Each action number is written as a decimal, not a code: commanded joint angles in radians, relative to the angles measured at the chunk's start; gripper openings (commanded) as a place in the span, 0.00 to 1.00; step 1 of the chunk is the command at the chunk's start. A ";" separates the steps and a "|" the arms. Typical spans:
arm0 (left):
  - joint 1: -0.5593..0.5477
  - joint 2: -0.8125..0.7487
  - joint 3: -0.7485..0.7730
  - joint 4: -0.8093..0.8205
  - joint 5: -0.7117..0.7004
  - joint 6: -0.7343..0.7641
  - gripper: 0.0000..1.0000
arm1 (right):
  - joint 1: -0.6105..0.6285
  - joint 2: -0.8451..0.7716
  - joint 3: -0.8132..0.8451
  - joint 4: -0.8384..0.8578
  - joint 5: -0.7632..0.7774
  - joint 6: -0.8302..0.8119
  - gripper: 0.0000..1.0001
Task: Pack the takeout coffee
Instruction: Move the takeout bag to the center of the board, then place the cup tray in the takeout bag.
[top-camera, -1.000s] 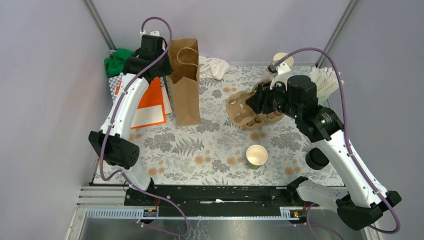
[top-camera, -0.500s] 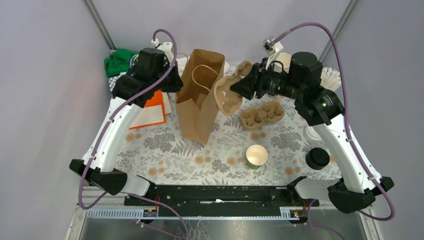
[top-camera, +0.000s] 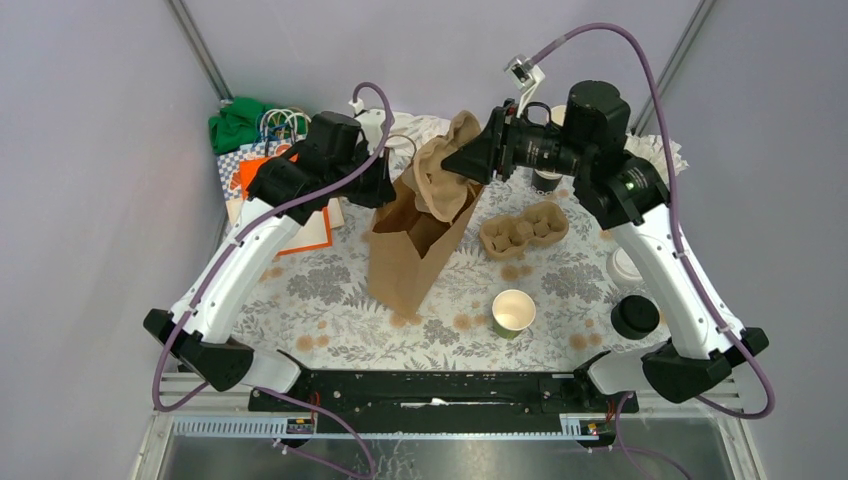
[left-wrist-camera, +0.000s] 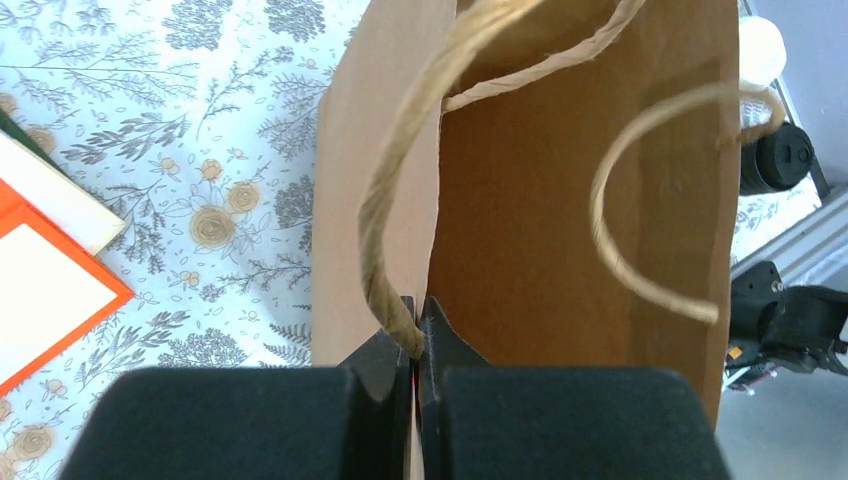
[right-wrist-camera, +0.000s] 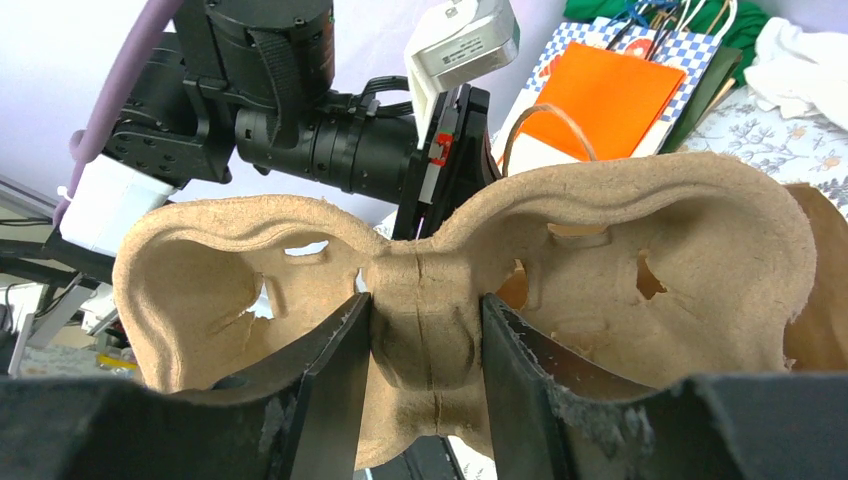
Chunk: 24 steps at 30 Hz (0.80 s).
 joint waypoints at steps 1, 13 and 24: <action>-0.010 -0.011 -0.017 0.044 0.095 0.052 0.00 | 0.009 0.037 -0.003 0.062 -0.060 0.047 0.48; -0.017 -0.050 -0.094 0.095 0.110 0.064 0.00 | 0.068 0.109 -0.052 0.097 -0.066 0.064 0.46; -0.015 -0.072 -0.119 0.103 0.055 0.021 0.00 | 0.083 0.131 -0.149 0.114 -0.012 -0.047 0.45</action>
